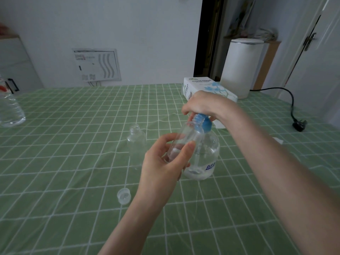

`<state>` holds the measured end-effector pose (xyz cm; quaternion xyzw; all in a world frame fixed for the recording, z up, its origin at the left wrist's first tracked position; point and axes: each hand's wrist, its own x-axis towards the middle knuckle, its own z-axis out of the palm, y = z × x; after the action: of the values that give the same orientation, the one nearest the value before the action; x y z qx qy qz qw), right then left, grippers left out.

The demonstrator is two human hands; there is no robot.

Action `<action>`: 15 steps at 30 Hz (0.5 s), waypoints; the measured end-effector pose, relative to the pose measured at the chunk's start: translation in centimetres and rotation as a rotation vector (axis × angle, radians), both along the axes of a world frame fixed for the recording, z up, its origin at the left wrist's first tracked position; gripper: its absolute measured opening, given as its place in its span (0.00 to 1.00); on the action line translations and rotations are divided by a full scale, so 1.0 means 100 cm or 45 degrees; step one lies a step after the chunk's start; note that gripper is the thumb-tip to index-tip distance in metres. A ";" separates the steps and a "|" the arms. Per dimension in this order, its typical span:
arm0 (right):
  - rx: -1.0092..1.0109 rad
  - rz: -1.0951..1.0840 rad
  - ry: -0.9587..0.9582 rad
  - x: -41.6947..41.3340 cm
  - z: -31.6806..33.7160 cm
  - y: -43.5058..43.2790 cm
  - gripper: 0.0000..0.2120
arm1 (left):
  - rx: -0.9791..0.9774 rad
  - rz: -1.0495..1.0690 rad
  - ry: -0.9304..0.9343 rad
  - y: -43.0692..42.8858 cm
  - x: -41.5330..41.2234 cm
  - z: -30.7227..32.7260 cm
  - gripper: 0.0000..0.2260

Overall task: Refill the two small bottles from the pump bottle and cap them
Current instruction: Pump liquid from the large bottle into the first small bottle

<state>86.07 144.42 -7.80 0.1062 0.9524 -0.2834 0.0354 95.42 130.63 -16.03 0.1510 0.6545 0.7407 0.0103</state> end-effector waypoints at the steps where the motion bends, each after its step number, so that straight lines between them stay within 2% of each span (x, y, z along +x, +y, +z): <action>1: -0.001 0.006 0.014 0.001 0.003 0.001 0.14 | -0.002 -0.006 0.007 0.000 0.000 0.001 0.15; 7: -0.023 0.004 0.014 0.003 0.007 -0.001 0.13 | 0.002 -0.012 0.014 0.000 0.001 0.002 0.14; 11: -0.059 -0.015 0.015 0.003 0.005 -0.001 0.09 | 0.005 -0.010 0.019 0.000 0.001 0.002 0.14; 15: -0.053 -0.025 -0.018 0.003 0.000 -0.002 0.15 | -0.011 -0.008 0.010 0.000 0.001 0.001 0.14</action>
<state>86.32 144.22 -7.85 0.1169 0.9449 -0.3028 0.0415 95.51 130.61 -15.92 0.1559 0.6574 0.7372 0.0109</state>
